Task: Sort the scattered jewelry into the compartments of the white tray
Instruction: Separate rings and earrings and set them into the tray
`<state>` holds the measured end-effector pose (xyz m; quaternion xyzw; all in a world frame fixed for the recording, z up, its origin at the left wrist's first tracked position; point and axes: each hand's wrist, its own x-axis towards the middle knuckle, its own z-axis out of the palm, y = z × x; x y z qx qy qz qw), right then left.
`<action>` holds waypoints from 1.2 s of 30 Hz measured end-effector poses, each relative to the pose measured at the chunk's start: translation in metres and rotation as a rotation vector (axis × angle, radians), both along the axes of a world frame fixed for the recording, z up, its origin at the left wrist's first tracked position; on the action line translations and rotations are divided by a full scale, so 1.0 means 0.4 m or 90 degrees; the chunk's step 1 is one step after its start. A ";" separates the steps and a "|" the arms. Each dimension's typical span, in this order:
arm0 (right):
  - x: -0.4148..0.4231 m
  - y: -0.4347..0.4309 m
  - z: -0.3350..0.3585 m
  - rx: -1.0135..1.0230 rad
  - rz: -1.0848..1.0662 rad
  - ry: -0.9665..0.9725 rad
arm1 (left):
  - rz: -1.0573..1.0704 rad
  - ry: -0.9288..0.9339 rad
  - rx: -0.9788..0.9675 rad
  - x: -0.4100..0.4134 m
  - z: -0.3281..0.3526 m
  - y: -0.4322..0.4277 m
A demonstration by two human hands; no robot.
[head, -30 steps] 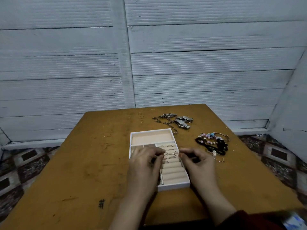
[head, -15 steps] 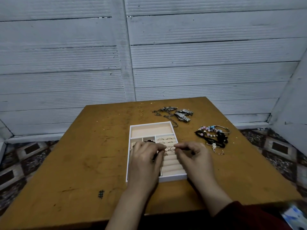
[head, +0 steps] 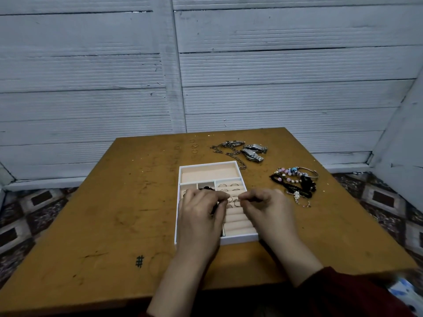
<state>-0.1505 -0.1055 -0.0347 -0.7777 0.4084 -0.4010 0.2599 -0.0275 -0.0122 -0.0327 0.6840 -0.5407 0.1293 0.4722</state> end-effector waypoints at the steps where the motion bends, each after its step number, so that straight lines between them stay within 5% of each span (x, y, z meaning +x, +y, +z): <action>1: -0.001 0.002 0.002 -0.007 0.001 0.001 | 0.001 0.001 0.001 0.000 0.000 0.000; 23: -0.009 0.008 0.010 -0.024 0.009 0.069 | 0.012 0.013 0.003 -0.005 0.001 0.005; 30: -0.015 -0.006 -0.019 0.076 -0.024 -0.141 | 0.014 0.005 0.013 -0.009 0.007 0.010; 36: -0.020 -0.018 -0.024 0.147 -0.045 -0.189 | 0.010 0.019 0.074 -0.014 0.023 0.016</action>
